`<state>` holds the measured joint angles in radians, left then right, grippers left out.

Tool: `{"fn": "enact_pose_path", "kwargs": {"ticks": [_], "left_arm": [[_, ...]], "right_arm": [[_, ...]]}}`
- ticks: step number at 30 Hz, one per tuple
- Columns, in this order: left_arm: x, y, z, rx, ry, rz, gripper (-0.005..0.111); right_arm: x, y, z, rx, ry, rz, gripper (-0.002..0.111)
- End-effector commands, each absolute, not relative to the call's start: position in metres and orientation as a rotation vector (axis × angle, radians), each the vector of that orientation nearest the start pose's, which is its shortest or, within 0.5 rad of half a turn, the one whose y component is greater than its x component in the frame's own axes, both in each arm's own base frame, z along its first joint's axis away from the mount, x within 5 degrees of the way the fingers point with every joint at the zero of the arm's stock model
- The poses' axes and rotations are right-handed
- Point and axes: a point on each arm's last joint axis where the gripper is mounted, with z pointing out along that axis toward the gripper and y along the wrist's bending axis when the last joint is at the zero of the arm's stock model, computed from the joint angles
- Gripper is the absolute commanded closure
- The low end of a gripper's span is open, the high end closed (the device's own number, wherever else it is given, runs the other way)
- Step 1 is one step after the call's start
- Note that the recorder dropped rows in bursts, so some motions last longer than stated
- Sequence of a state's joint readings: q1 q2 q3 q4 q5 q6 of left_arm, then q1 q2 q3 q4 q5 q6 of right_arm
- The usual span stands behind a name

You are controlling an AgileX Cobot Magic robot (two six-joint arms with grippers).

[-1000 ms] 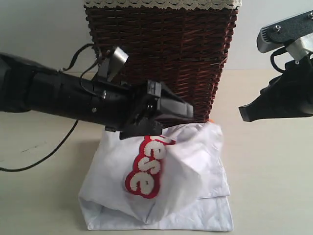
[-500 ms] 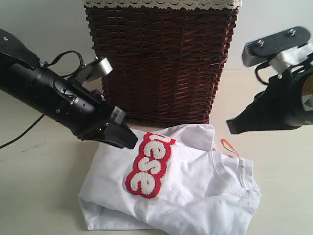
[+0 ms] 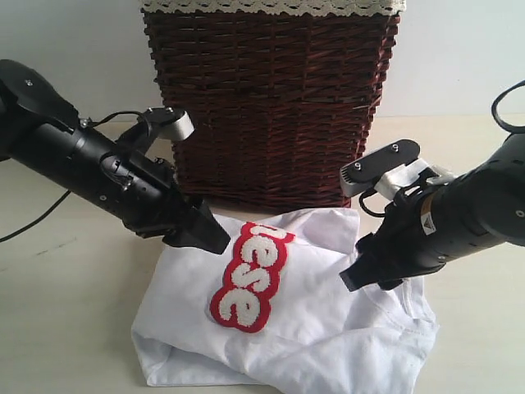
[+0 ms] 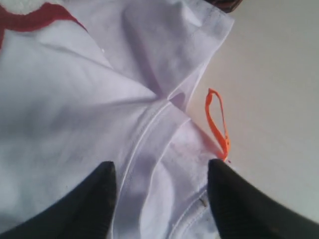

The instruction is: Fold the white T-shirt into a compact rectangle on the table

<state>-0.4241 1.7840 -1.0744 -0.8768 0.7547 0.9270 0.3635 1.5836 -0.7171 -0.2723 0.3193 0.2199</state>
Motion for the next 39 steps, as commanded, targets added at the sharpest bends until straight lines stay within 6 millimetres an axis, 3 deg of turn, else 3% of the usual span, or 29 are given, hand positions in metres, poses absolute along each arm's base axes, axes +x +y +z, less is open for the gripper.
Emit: {"fn": "enact_pose_path", "kwargs": {"ticks": [1,5,13,16,20,22,28,35,39], "left_arm": [[0.291,-0.2,0.182,1.03,2.476,-0.806,0.043],[0.283,-0.211,0.176,1.139,2.472,-0.779,0.043],[0.281,-0.212,0.175,1.149,2.475,-0.78,0.044],[0.28,-0.212,0.175,1.158,2.48,-0.792,0.044],[0.279,-0.212,0.175,1.173,2.484,-0.796,0.048],[0.279,-0.211,0.175,1.194,2.482,-0.778,0.059],[0.278,-0.206,0.166,1.307,2.501,-0.7,0.107],[0.276,-0.197,0.134,1.392,2.671,-0.6,0.107],[0.273,-0.194,0.136,1.45,2.683,-0.575,0.107]], "right_arm": [[0.266,0.095,0.158,-0.531,2.587,0.007,0.038],[0.269,0.096,0.146,-0.552,2.608,0.006,0.038],[0.273,0.099,0.111,-0.715,2.648,-0.021,0.041],[0.276,0.102,0.099,-0.728,2.644,-0.005,0.056],[0.281,0.104,0.094,-0.741,2.653,-0.01,0.096],[0.289,0.105,0.101,-0.731,2.654,-0.023,0.108],[0.307,0.107,0.145,-0.689,2.674,-0.095,0.108],[0.307,0.115,0.2,-0.671,2.51,0.016,0.108],[0.313,0.124,0.22,-0.647,2.451,0.113,0.108]]}}
